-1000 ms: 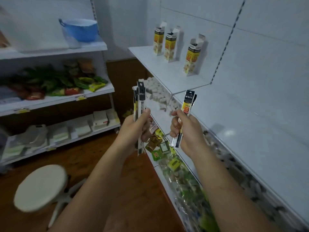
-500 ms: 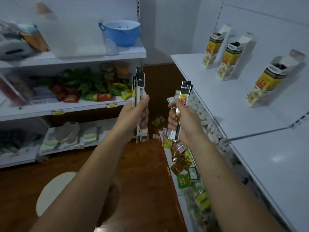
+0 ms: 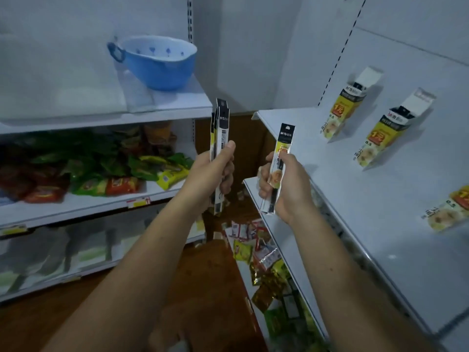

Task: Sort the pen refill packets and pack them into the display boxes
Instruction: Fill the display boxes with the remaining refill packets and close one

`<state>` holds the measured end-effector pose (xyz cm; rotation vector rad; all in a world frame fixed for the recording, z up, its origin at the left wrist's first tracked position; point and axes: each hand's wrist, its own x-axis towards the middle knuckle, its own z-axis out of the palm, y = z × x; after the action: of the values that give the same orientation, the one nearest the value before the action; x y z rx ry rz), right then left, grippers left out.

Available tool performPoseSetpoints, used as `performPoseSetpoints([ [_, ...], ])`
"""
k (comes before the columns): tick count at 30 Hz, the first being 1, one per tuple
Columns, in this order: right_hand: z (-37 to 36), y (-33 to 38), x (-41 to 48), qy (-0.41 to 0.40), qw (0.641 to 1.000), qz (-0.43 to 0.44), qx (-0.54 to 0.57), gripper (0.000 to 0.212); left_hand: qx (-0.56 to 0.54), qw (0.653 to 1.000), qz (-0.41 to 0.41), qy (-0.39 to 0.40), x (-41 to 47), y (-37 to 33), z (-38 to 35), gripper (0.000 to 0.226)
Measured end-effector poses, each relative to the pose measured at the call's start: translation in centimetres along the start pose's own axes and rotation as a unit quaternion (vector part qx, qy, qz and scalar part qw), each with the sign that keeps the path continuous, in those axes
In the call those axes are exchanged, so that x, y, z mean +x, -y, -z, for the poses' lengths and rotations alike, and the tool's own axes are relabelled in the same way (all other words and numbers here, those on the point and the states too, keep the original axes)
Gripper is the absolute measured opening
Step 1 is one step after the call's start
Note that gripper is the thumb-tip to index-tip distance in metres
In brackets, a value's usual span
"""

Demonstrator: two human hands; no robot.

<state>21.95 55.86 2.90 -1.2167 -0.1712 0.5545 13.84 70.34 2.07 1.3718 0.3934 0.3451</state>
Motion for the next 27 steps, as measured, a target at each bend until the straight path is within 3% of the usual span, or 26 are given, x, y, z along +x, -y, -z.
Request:
performPoseSetpoints([
  [7, -0.8, 3.4, 7.5, -0.114, 0.993, 0.036, -0.011, 0.026, 0.005, 0.995, 0.012, 0.1, 11.7, -2.5, -1.0, 0.034],
  [14, 3.9, 6.8, 12.9, -0.208, 0.971, 0.11, -0.051, 0.01, 0.058, 0.981, -0.041, 0.183, 20.5, -2.2, -8.2, 0.037],
  [21, 8.5, 12.5, 17.7, -0.336, 0.908, 0.227, -0.103, 0.024, 0.1, 0.961, -0.057, 0.252, 28.1, -3.0, -15.2, 0.03],
  [25, 9.7, 16.3, 19.2, -0.35, 0.871, 0.307, -0.159, 0.022, 0.107, 0.957, -0.07, 0.262, 31.5, -3.4, -17.8, 0.021],
  [27, 10.3, 18.4, 19.6, -0.358, 0.846, 0.364, -0.151, 0.017, 0.108, 0.955, -0.067, 0.27, 32.9, -3.6, -19.0, 0.031],
])
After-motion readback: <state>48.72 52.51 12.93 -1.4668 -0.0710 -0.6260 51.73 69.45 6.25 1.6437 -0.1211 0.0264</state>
